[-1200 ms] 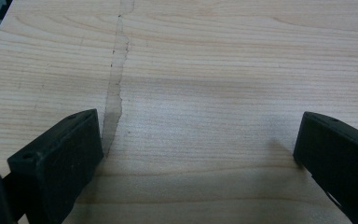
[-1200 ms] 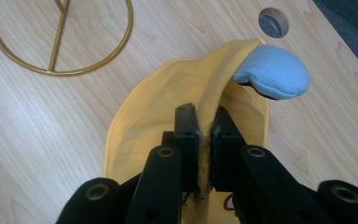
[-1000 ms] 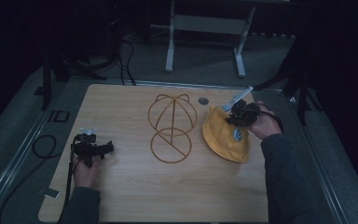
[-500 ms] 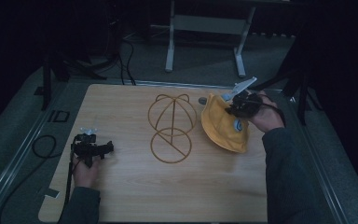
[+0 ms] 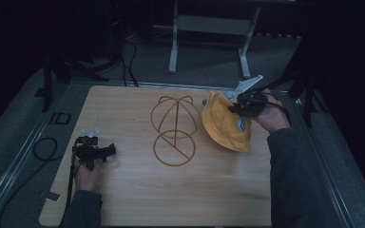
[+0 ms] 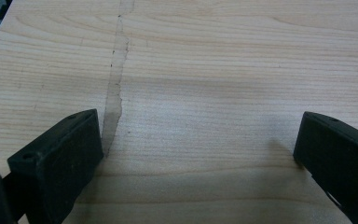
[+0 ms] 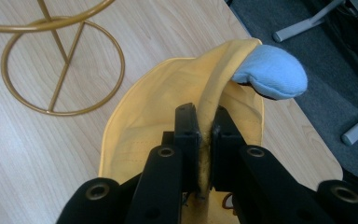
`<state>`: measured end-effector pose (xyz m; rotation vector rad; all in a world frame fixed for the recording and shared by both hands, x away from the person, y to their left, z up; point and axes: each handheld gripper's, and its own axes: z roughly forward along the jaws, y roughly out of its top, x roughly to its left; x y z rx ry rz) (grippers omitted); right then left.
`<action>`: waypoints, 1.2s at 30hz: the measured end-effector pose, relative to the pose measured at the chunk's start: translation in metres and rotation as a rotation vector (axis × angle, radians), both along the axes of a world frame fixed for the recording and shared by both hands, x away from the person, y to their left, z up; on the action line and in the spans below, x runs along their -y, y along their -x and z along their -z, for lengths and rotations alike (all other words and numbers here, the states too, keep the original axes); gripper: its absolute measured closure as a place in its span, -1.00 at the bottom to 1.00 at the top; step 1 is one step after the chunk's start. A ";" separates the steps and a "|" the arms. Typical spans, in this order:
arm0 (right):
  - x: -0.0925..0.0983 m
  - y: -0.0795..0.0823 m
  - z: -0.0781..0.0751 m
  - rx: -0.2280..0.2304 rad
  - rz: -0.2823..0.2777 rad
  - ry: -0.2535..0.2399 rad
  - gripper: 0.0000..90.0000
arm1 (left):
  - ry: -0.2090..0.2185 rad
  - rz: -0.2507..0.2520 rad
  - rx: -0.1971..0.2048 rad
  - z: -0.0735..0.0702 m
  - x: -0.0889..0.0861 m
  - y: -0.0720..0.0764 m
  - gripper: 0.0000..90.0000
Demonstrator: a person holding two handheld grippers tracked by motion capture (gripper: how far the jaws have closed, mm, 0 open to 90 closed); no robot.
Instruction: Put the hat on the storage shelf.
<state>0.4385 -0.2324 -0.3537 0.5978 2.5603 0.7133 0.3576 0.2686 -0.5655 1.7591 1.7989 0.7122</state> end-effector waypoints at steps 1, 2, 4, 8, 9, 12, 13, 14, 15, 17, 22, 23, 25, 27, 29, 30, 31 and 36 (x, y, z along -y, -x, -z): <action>0.000 0.000 -0.001 -0.001 -0.003 -0.002 0.88 | 0.000 0.000 0.000 0.000 0.000 0.000 -0.98; 0.000 0.001 -0.001 -0.001 -0.004 -0.004 0.88 | 0.000 0.000 0.000 0.000 0.000 0.000 -0.98; 0.000 0.001 -0.002 0.001 -0.009 -0.007 0.88 | 0.000 0.000 0.000 0.000 0.000 0.000 -0.98; 0.003 0.002 -0.005 0.004 -0.007 -0.019 0.88 | 0.000 0.000 0.000 0.000 0.000 0.000 -0.97; 0.003 0.003 -0.006 0.008 -0.009 -0.024 0.88 | -0.001 0.000 -0.001 0.000 0.000 0.000 -0.97; 0.006 0.005 -0.010 0.015 -0.007 -0.045 0.88 | 0.000 0.000 0.000 0.000 0.000 0.000 -0.97; 0.008 0.005 -0.012 0.018 -0.005 -0.057 0.88 | 0.000 0.000 -0.001 0.000 0.000 0.000 -0.97; 0.009 0.005 -0.014 0.020 -0.004 -0.068 0.88 | 0.000 0.000 -0.001 0.000 0.000 0.000 -0.97; 0.011 0.006 -0.016 0.024 -0.003 -0.082 0.88 | 0.000 0.000 -0.001 0.000 0.000 0.000 -0.97; 0.013 0.007 -0.019 0.029 -0.002 -0.090 0.88 | 0.000 0.001 -0.003 0.000 0.000 0.000 -0.97; 0.018 0.008 -0.024 0.037 0.000 -0.120 0.88 | 0.000 0.000 -0.002 0.000 0.000 0.000 -0.97; 0.019 0.008 -0.026 0.041 -0.004 -0.133 0.88 | 0.000 0.001 -0.002 0.000 0.000 0.000 -0.98; 0.019 0.009 -0.029 0.042 -0.006 -0.147 0.88 | 0.000 0.001 -0.003 0.000 0.000 0.000 -0.97; 0.020 0.009 -0.031 0.045 -0.008 -0.153 0.88 | 0.000 0.001 -0.003 0.000 0.000 0.000 -0.97; 0.019 0.010 -0.034 0.049 -0.015 -0.153 0.88 | 0.000 0.001 -0.002 0.000 0.000 0.000 -0.97; 0.019 0.010 -0.034 0.050 -0.018 -0.154 0.88 | 0.000 0.001 -0.002 0.000 0.000 0.000 -0.97; 0.019 0.011 -0.036 0.050 -0.023 -0.156 0.88 | 0.000 0.001 -0.002 0.000 0.000 0.000 -0.97; 0.020 0.011 -0.041 0.052 -0.039 -0.167 0.88 | 0.000 0.001 -0.003 0.000 0.000 0.000 -0.97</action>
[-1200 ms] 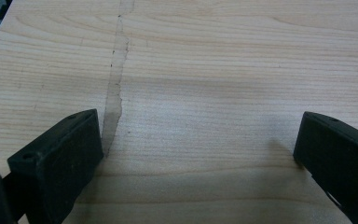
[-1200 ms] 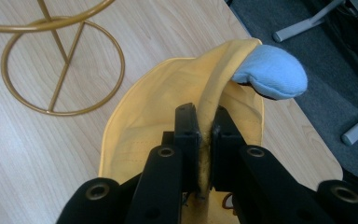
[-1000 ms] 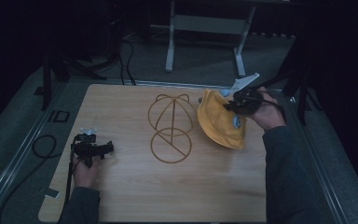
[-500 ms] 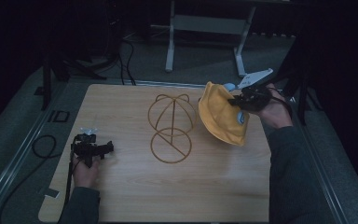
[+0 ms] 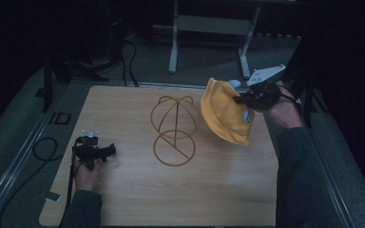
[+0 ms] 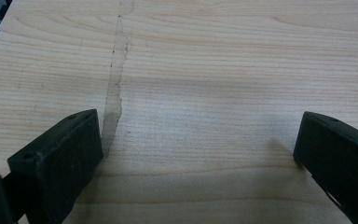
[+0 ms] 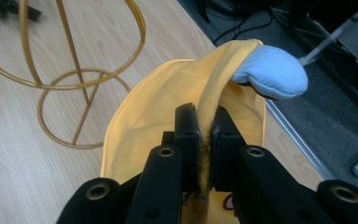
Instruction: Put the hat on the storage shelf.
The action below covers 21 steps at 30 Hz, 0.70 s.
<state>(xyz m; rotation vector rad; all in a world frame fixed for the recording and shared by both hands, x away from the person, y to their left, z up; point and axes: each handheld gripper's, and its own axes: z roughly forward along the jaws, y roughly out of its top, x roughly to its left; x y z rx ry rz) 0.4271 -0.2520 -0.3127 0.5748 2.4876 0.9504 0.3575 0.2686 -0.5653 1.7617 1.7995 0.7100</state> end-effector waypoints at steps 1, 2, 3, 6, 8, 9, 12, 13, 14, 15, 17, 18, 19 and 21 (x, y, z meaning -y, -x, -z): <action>0.001 0.000 -0.002 0.004 -0.005 -0.009 0.88 | 0.000 0.000 0.000 0.000 0.000 0.000 -0.97; 0.001 0.000 -0.004 0.004 -0.009 -0.016 0.88 | 0.000 0.000 0.000 0.000 0.000 0.000 -0.97; 0.002 0.001 -0.005 0.007 -0.012 -0.025 0.88 | 0.000 0.000 0.000 0.000 0.000 0.000 -0.98; 0.003 0.002 -0.009 0.009 -0.022 -0.046 0.88 | 0.000 0.000 0.000 0.000 0.000 0.000 -0.97; 0.004 0.003 -0.012 0.014 -0.027 -0.056 0.88 | 0.000 0.000 0.000 0.000 0.000 0.000 -0.97; 0.005 0.004 -0.014 0.016 -0.029 -0.063 0.88 | 0.000 0.000 0.000 0.000 0.000 0.000 -0.97; 0.006 0.006 -0.017 0.019 -0.038 -0.084 0.88 | 0.000 0.000 0.000 0.000 0.000 0.000 -0.97; 0.006 0.007 -0.018 0.019 -0.044 -0.093 0.88 | 0.000 0.000 0.000 0.000 0.000 0.000 -0.97; 0.007 0.007 -0.019 0.018 -0.045 -0.097 0.88 | 0.000 0.000 0.000 0.000 0.000 0.000 -0.97; 0.007 0.008 -0.020 0.021 -0.049 -0.099 0.88 | 0.000 0.000 0.000 0.000 0.000 0.000 -0.97; 0.006 0.009 -0.022 0.024 -0.054 -0.101 0.88 | 0.000 0.000 0.000 0.000 0.000 0.000 -0.97; 0.006 0.009 -0.023 0.024 -0.056 -0.103 0.88 | 0.000 0.000 0.000 0.000 0.000 0.000 -0.97; 0.006 0.010 -0.025 0.029 -0.063 -0.103 0.88 | 0.000 0.000 0.000 0.000 0.000 0.000 -0.97; 0.004 0.012 -0.027 0.033 -0.073 -0.107 0.88 | 0.000 0.000 0.000 0.000 0.000 0.000 -0.97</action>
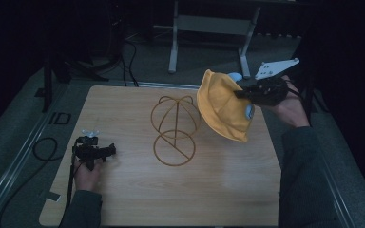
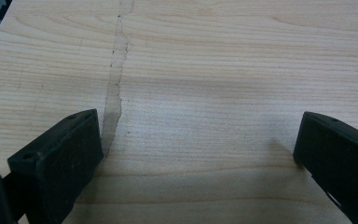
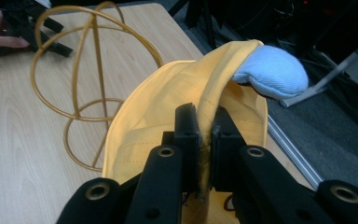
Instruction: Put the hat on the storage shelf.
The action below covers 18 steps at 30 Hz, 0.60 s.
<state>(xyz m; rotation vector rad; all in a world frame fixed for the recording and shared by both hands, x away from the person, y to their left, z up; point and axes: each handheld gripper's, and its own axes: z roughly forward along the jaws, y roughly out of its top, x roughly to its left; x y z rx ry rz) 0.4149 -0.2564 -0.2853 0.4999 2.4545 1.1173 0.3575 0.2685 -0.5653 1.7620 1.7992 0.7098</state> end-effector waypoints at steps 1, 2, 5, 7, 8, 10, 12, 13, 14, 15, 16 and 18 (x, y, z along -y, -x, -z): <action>0.000 0.001 -0.001 0.003 -0.003 0.000 0.88 | 0.000 0.000 0.000 0.000 0.000 0.000 -0.97; -0.001 0.002 -0.003 0.010 -0.009 0.001 0.88 | 0.000 0.000 0.000 0.000 0.000 0.000 -0.97; -0.003 0.005 -0.008 0.017 -0.021 -0.001 0.88 | 0.000 0.000 0.000 0.000 0.000 0.000 -0.97; -0.004 0.007 -0.011 0.023 -0.031 -0.002 0.88 | 0.000 0.000 0.000 0.000 0.000 0.000 -0.97; -0.005 0.009 -0.014 0.028 -0.042 -0.012 0.88 | 0.000 0.000 0.000 0.000 0.000 0.000 -0.97; -0.006 0.011 -0.017 0.034 -0.057 -0.021 0.88 | 0.000 0.000 0.000 0.000 0.000 0.000 -0.97; -0.007 0.014 -0.021 0.039 -0.073 -0.026 0.88 | 0.000 0.000 0.000 0.000 0.000 0.000 -0.97; -0.008 0.014 -0.022 0.041 -0.076 -0.028 0.88 | 0.000 0.000 0.000 0.000 0.000 0.000 -0.97; -0.009 0.016 -0.024 0.043 -0.083 -0.031 0.88 | 0.001 0.000 0.000 0.000 0.000 0.000 -0.97; -0.009 0.017 -0.025 0.046 -0.087 -0.032 0.88 | -0.001 0.002 -0.002 0.000 0.000 0.000 -0.98; -0.010 0.018 -0.027 0.050 -0.096 -0.038 0.88 | -0.001 0.002 -0.002 0.000 0.000 0.000 -0.97; -0.011 0.020 -0.030 0.056 -0.109 -0.047 0.88 | -0.001 0.001 -0.001 0.000 0.000 0.000 -0.97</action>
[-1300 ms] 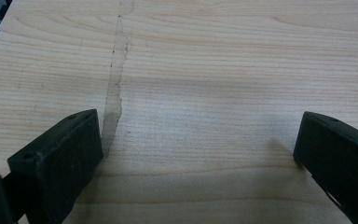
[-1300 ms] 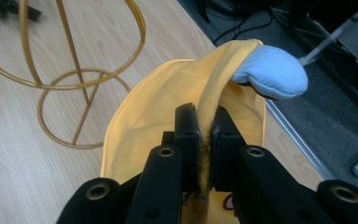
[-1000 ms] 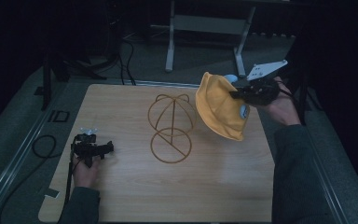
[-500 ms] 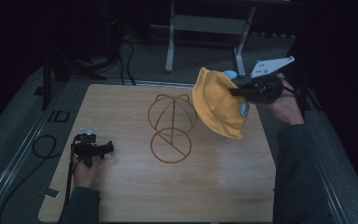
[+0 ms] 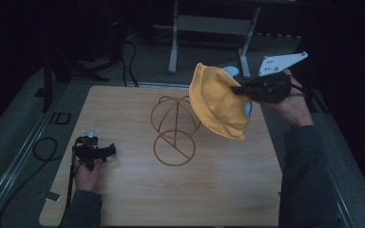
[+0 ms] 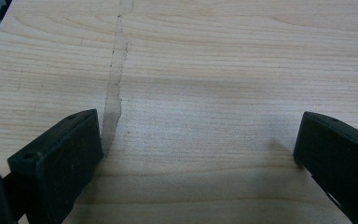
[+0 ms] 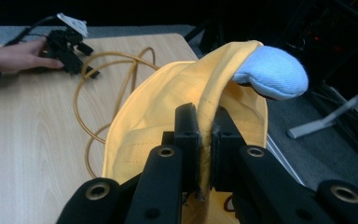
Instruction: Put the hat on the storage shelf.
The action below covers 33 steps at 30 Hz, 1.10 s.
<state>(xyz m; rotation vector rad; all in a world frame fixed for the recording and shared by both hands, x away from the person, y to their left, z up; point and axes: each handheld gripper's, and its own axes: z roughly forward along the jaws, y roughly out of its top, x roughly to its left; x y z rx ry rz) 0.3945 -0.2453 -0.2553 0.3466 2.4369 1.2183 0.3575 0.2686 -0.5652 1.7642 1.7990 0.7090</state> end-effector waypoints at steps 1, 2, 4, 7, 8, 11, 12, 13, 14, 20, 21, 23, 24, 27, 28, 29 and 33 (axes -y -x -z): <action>0.000 0.001 -0.001 0.002 -0.006 -0.003 0.88 | 0.000 0.000 0.000 0.000 0.000 0.000 -0.97; -0.001 0.002 -0.002 0.003 -0.015 -0.008 0.88 | 0.000 0.000 0.000 0.000 0.000 0.000 -0.97; -0.003 0.004 -0.003 0.009 -0.031 -0.013 0.88 | 0.000 0.000 0.000 0.000 0.000 0.000 -0.97; -0.007 0.007 -0.004 0.012 -0.047 -0.017 0.88 | 0.001 -0.001 0.002 0.000 0.000 0.000 -0.97; -0.008 0.007 -0.005 0.016 -0.054 -0.019 0.88 | 0.001 -0.001 0.002 0.000 0.000 0.000 -0.97; -0.012 0.009 -0.007 0.017 -0.069 -0.029 0.88 | 0.001 0.000 0.001 0.000 0.000 0.000 -0.97; -0.014 0.009 -0.008 0.022 -0.078 -0.031 0.88 | 0.000 0.000 0.001 0.000 0.000 0.000 -0.97; -0.015 0.010 -0.008 0.018 -0.081 -0.034 0.88 | 0.000 0.000 0.000 0.000 0.000 0.000 -0.97; -0.016 0.010 -0.009 0.022 -0.087 -0.038 0.88 | 0.000 0.000 0.000 0.000 0.000 0.000 -0.98; -0.027 0.009 -0.009 0.019 -0.110 -0.060 0.88 | 0.000 0.000 0.000 0.000 0.000 0.000 -0.97; -0.029 0.009 -0.009 0.020 -0.114 -0.060 0.88 | 0.000 0.000 0.000 0.000 0.000 0.000 -0.97; -0.034 0.007 -0.007 0.018 -0.111 -0.053 0.88 | 0.001 -0.001 0.001 0.000 0.000 0.000 -0.97; -0.038 0.005 -0.006 0.018 -0.109 -0.050 0.88 | 0.001 -0.001 0.002 0.000 0.000 0.000 -0.97; -0.045 0.003 -0.003 0.013 -0.099 -0.039 0.88 | 0.001 -0.001 0.001 0.000 0.000 0.000 -0.97; -0.049 0.001 -0.001 0.012 -0.100 -0.034 0.88 | 0.002 -0.001 0.002 0.000 0.000 0.000 -0.97; -0.051 0.001 0.000 0.011 -0.097 -0.031 0.87 | 0.001 -0.001 0.001 0.000 0.000 0.000 -0.97; -0.059 -0.003 0.004 0.010 -0.088 -0.021 0.87 | 0.001 -0.001 0.002 0.000 0.000 0.000 -0.97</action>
